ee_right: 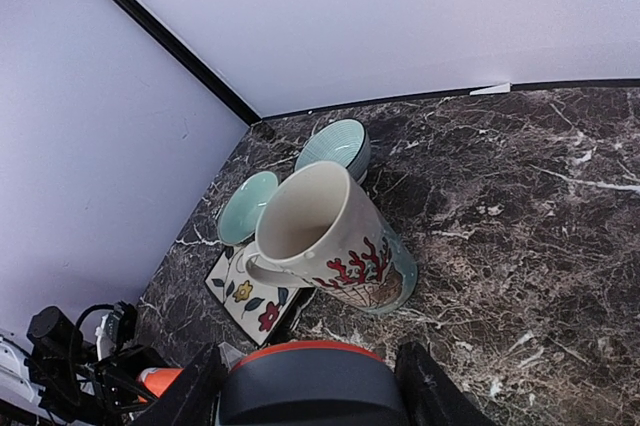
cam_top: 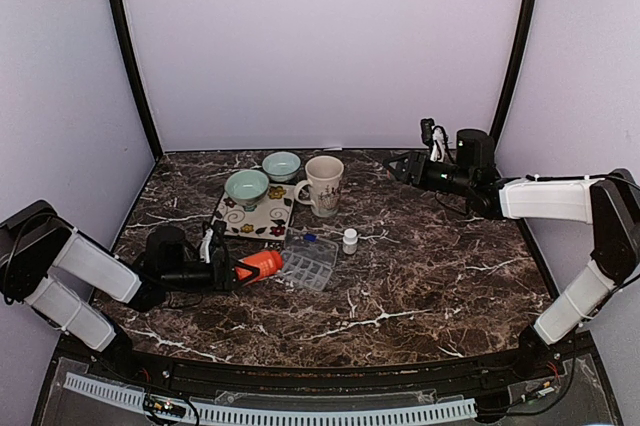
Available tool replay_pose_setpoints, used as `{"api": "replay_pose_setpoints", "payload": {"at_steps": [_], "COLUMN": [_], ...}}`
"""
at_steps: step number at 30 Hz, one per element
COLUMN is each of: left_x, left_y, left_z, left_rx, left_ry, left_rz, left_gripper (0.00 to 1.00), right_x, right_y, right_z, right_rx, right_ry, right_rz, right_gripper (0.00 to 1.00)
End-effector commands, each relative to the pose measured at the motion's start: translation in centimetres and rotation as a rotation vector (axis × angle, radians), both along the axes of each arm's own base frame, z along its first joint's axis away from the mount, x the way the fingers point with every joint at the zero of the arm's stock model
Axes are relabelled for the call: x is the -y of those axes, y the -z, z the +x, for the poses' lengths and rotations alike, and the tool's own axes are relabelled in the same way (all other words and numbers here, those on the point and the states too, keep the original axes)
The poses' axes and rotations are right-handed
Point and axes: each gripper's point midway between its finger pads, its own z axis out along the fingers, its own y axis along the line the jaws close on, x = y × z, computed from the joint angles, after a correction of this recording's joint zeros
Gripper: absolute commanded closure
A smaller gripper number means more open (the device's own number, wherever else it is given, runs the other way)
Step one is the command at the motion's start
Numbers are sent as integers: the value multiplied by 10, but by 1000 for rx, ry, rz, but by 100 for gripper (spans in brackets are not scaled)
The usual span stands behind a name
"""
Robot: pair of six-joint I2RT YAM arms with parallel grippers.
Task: Sort the pills into containers
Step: Pour the pill into the compartment of the pill container.
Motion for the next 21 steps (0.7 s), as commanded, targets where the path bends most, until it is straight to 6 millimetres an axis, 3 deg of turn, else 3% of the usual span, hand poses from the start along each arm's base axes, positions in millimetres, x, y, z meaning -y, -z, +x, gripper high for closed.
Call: {"api": "replay_pose_setpoints", "payload": {"at_steps": [1,13,21], "left_x": [7,9,13], "left_y": [-22,-43,-62], "left_z": [-5,-12,-17], "left_rx": [63,100,113], "left_ry": [38,67,103], "left_rz": [-79,-141,-197], "left_gripper": [93,93,93], "right_x": [0,2,-2], "right_y": [-14,-26,-22], "right_z": [3,-2,-6], "right_rx": [38,54,39], "right_ry": [-8,-14,-35], "right_rz": [33,38,41], "right_gripper": [56,56,57]}}
